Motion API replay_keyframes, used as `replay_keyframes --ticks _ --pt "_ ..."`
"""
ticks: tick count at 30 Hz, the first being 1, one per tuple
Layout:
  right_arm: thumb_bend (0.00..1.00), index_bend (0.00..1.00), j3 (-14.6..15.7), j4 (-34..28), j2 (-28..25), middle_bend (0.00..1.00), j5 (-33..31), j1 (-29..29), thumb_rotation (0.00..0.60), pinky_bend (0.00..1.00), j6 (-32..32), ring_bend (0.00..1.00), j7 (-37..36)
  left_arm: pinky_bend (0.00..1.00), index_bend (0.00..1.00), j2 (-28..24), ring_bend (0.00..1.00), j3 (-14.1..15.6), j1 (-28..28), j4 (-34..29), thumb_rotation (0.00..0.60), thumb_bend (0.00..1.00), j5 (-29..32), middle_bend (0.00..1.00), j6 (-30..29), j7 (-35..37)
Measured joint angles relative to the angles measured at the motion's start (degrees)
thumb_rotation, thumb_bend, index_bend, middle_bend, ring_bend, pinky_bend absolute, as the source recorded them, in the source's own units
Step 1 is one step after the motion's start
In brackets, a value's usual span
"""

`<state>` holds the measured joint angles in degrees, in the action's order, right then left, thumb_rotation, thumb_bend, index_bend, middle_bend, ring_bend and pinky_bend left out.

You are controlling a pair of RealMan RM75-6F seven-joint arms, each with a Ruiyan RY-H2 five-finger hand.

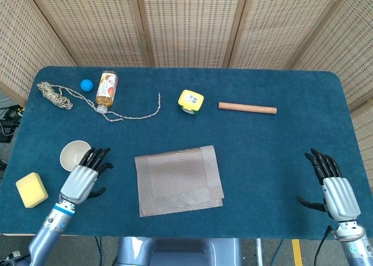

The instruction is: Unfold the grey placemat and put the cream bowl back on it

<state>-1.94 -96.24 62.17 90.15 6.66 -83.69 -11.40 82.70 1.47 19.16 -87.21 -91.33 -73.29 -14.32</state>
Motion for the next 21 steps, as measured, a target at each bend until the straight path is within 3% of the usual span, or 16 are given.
replay_keyframes --ticks 9,21 --pt "0.07 0.0 0.07 0.14 -0.25 0.0 0.04 0.1 0.6 0.0 0.32 0.0 -0.7 0.0 0.24 6.45 0.0 3.66 -0.57 -5.21 0.6 0.13 -1.59 0.0 2.56 -14.25" --pt "0.07 0.0 0.0 0.01 -0.61 0.0 -0.06 -0.02 0.6 0.0 0.12 0.0 -1.4 0.0 0.28 13.79 0.0 6.07 -2.4 -2.36 0.6 0.15 -2.32 0.0 3.7 -20.85"
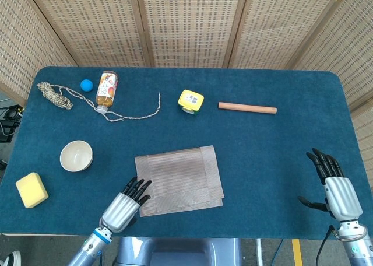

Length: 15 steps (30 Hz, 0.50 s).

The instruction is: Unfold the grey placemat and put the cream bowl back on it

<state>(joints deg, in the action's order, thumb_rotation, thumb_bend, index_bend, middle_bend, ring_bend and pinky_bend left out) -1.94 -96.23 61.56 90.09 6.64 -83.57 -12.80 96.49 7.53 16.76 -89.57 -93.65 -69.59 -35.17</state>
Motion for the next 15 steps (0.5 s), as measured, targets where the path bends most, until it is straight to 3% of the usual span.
replay_keyframes --ticks 6,15 --pt "0.07 0.0 -0.01 -0.01 -0.19 0.0 0.1 -0.06 0.6 0.0 -0.15 0.0 -0.4 0.0 0.3 1.88 0.0 -0.9 -0.29 1.27 0.6 0.15 1.41 0.0 0.46 -1.02" --pt "0.07 0.0 -0.03 -0.04 -0.27 0.0 0.03 -0.09 0.6 0.0 -0.12 0.0 -0.6 0.0 0.31 4.21 0.0 -1.3 -0.31 2.59 0.6 0.26 1.88 0.0 0.86 -0.83"
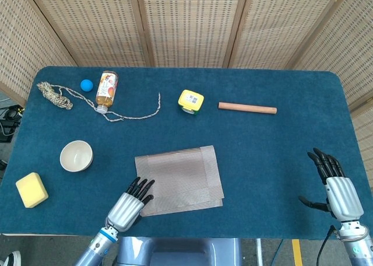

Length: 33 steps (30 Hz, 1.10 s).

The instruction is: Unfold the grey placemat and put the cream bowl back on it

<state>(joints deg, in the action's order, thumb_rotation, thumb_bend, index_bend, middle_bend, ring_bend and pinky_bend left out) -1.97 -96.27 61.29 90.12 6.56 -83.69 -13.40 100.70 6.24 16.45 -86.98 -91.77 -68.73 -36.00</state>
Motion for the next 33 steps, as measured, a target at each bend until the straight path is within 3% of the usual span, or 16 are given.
replay_keyframes --ticks 33 --pt "0.07 0.0 0.03 -0.12 -0.06 0.0 -0.28 0.09 0.6 0.0 0.5 0.0 -0.04 0.0 0.31 -0.96 0.0 -0.1 0.37 -1.26 0.6 0.26 1.62 0.0 1.03 -1.23"
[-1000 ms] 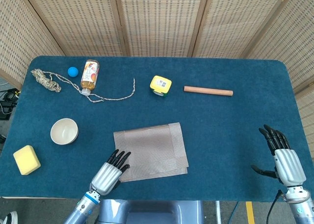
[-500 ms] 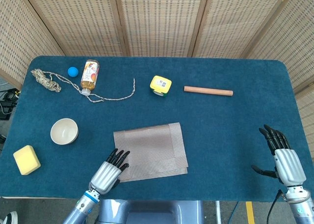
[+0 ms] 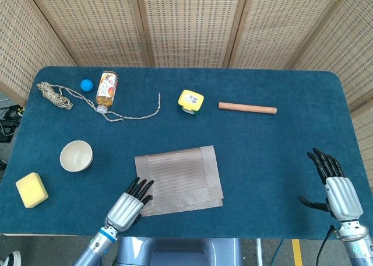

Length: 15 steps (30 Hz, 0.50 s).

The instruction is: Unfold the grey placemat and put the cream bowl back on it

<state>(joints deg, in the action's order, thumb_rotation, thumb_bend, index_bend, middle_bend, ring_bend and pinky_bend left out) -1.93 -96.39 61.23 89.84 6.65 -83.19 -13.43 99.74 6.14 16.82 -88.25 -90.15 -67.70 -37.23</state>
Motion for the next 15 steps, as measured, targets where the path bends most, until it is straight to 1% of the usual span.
replay_keyframes --ticks 15 --pt "0.07 0.0 0.07 -0.18 0.18 0.0 -0.07 0.09 0.6 0.0 0.33 0.0 0.57 0.0 0.33 1.97 0.0 -1.57 0.88 2.16 0.6 0.26 2.18 0.0 1.69 -0.29"
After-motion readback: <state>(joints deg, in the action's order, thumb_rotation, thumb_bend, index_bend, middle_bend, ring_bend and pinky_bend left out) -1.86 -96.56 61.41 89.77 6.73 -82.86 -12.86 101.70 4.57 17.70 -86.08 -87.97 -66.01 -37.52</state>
